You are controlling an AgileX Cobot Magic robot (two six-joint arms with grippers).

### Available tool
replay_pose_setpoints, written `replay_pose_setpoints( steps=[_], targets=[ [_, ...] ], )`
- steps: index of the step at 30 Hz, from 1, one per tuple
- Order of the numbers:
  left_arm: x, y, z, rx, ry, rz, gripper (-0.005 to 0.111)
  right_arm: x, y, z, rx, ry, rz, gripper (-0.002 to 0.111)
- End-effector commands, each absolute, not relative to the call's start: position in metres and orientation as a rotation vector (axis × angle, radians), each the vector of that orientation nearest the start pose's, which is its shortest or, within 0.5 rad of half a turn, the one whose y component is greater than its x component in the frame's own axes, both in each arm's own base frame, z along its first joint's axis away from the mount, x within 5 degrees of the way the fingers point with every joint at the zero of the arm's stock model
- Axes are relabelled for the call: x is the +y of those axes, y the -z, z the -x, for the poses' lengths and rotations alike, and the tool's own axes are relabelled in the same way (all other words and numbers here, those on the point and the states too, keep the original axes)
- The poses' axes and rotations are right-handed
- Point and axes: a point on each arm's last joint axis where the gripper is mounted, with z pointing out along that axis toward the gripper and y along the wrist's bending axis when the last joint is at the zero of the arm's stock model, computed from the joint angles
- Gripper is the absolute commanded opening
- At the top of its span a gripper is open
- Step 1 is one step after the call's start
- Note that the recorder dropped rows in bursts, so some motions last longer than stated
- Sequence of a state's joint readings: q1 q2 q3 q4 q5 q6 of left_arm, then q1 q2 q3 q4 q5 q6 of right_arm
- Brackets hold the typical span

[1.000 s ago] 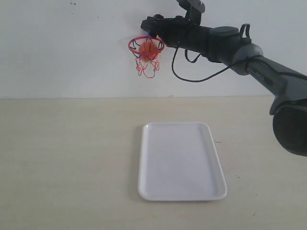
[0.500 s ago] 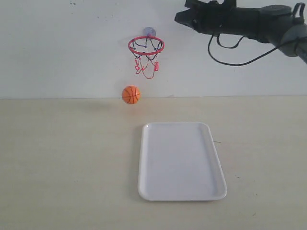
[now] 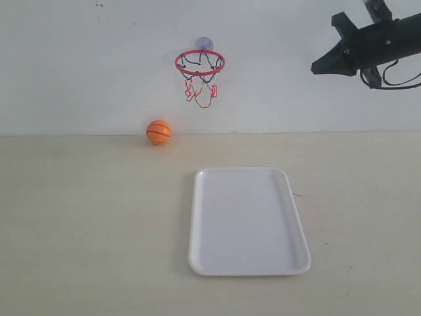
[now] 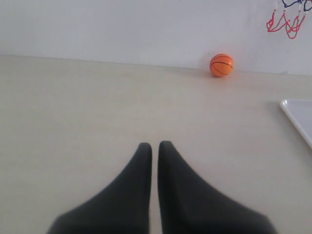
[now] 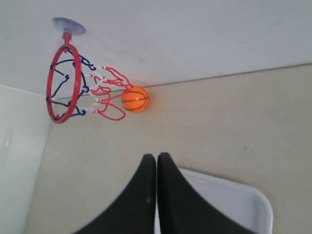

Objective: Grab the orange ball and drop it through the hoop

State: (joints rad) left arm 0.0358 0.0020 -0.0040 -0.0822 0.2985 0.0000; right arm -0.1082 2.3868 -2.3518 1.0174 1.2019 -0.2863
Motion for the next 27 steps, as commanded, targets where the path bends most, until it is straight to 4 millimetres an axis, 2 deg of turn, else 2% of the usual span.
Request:
replay_pose_setpoints(
  steps=[1,3,5,7,8,11,12,14,19,27],
  targets=[
    [0.0,-0.187,-0.055,1.771,0.058,0.095,0.004,0.021,-0.32,-0.476,2.36,-1.012,0.18,0.0],
    [0.0,-0.187,-0.055,1.771,0.058,0.095,0.004,0.017,-0.321,-0.454,2.426,-0.895,0.258,0.0],
    [0.0,-0.187,-0.055,1.771,0.058,0.095,0.004,0.012,-0.314,-0.425,2.522,-0.746,0.371,0.0],
    [0.0,-0.187,-0.055,1.771,0.058,0.095,0.004,0.012,-0.305,-0.395,2.598,-0.71,0.414,0.0],
    [0.0,-0.187,-0.055,1.771,0.058,0.095,0.004,0.012,-0.3,-0.377,2.638,-0.762,0.336,0.0],
    [0.0,-0.187,-0.055,1.771,0.058,0.095,0.004,0.019,-0.289,-0.33,2.789,-0.922,-0.145,0.0],
    [0.0,-0.187,-0.055,1.771,0.058,0.095,0.004,0.021,-0.286,-0.318,2.819,-0.947,-0.275,0.0],
    [0.0,-0.187,-0.055,1.771,0.058,0.095,0.004,0.023,-0.282,-0.301,2.849,-0.973,-0.427,0.0],
    [0.0,-0.187,-0.055,1.771,0.058,0.095,0.004,0.025,-0.275,-0.278,2.881,-0.984,-0.477,0.0],
    [0.0,-0.187,-0.055,1.771,0.058,0.095,0.004,0.025,-0.273,-0.277,2.886,-0.979,-0.48,0.0]
  ],
)
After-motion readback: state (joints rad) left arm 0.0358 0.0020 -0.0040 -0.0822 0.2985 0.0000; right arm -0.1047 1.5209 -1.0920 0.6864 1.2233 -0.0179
